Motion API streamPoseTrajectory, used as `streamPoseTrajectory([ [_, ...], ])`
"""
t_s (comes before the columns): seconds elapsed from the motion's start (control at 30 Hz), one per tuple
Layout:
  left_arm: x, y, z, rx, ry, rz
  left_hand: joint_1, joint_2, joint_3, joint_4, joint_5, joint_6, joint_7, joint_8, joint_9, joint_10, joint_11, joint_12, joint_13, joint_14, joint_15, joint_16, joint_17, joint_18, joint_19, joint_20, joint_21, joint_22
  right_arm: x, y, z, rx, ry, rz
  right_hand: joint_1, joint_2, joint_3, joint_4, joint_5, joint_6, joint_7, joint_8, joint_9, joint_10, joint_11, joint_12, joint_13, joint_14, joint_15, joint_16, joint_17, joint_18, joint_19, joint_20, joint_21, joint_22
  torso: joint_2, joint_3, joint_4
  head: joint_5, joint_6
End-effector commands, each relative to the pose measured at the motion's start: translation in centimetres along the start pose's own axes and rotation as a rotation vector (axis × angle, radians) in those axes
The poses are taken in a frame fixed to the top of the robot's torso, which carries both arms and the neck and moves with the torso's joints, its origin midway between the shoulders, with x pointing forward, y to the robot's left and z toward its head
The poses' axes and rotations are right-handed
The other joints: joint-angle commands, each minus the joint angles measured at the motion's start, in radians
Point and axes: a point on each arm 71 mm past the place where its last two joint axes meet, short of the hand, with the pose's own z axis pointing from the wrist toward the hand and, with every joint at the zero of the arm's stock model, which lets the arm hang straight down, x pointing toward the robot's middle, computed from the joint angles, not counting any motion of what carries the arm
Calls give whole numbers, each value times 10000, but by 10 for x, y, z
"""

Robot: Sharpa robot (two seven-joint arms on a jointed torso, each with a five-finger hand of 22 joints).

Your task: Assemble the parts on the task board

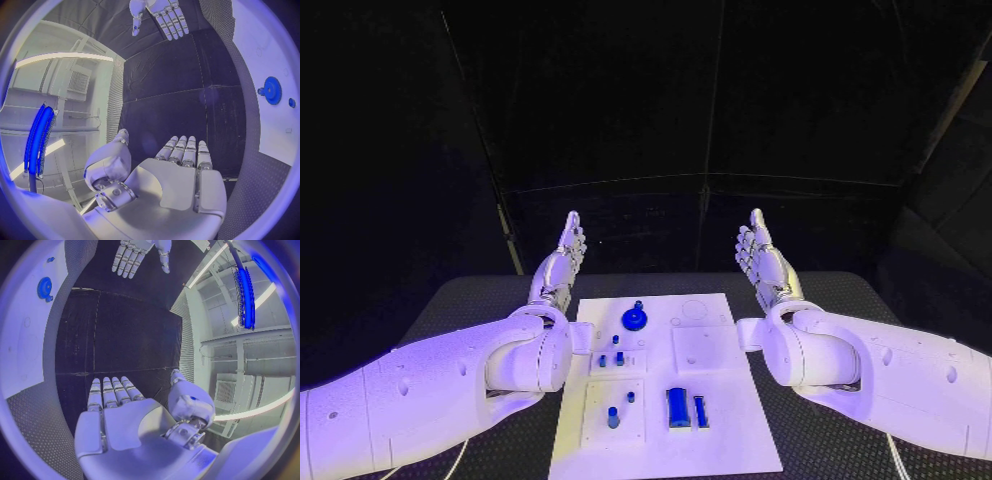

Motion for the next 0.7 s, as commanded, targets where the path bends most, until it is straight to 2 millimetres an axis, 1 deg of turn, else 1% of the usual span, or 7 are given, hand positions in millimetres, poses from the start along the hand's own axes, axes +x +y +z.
streamPoseTrajectory([
  [0.03,0,-3,0,258,-84,34,-631,-3,-58,2,-38,-438,-1,-41,-14,-437,1,-38,-15,-387,-7,-69,-17,-174,-326,-16,-49,-39,0,3,0,-187,-79,-21,-637,-2,59,3,-64,-433,0,-39,-18,-462,-5,-54,-14,-472,3,-47,-11,-67,-386,-27,-67,-16,0,0,-1,-2,-1],
  [0.17,0,-3,0,258,-84,34,-833,-3,-58,2,-38,-573,-1,-41,-14,-552,1,-38,-15,-500,-7,-69,-17,-174,-326,-16,-49,-39,0,3,0,-187,-79,-21,-834,-2,59,3,-64,-560,0,-39,-18,-608,-5,-54,-14,-620,3,-47,-11,-67,-500,-27,-67,-16,0,0,-1,-2,-1],
  [0.2,0,-3,0,258,-84,34,-885,-3,-58,2,-38,-599,-1,-41,-14,-599,1,-38,-15,-542,-7,-69,-17,-174,-326,-16,-49,-39,0,3,0,-187,-79,-21,-927,-2,59,3,-64,-630,0,-39,-18,-678,-5,-54,-14,-687,3,-47,-11,-67,-1235,-27,-67,-16,0,0,-1,-2,-1],
  [0.23,0,-3,0,258,-84,34,-964,-3,-58,2,-38,-1336,-1,-41,-14,-1365,1,-38,-15,-1262,-7,-69,-17,-174,-326,-16,-49,-39,0,3,0,-187,-79,-21,-1137,-2,59,3,-64,-1373,0,-39,-18,-1468,-5,-54,-14,-1492,3,-47,-11,-67,-1235,-27,-67,-16,0,0,-1,-2,-1],
  [0.27,0,-3,0,258,-84,34,-1152,-3,-58,2,-38,-1336,-1,-41,-14,-1365,1,-38,-15,-1262,-7,-69,-17,-174,-326,-16,-49,-39,0,3,0,-187,-79,-21,-1291,-2,59,3,-64,-1373,0,-39,-18,-1468,-5,-54,-14,-1492,3,-47,-11,-67,-1235,-27,-67,-16,0,0,-1,-2,-1],
  [0.3,0,-3,0,258,-84,34,-1996,-3,-58,2,-38,-1336,-1,-41,-14,-1365,1,-38,-15,-1262,-7,-69,-17,-174,-326,-16,-49,-39,0,3,0,-187,-79,-21,-2029,-2,59,3,-64,-1373,0,-39,-18,-1468,-5,-54,-14,-1492,3,-47,-11,-67,-1235,-27,-67,-16,0,0,-1,-2,-1],
  [0.7,0,-3,0,258,-84,34,-1996,-3,-58,2,-38,-1336,-1,-41,-14,-1365,1,-38,-15,-1262,-7,-69,-17,-174,-326,-16,-49,-39,0,3,0,-187,-79,-21,-2029,-2,59,3,-64,-1373,0,-39,-18,-1468,-5,-54,-14,-1492,3,-47,-11,-67,-1235,-27,-67,-16,0,0,-1,-2,-1],
])
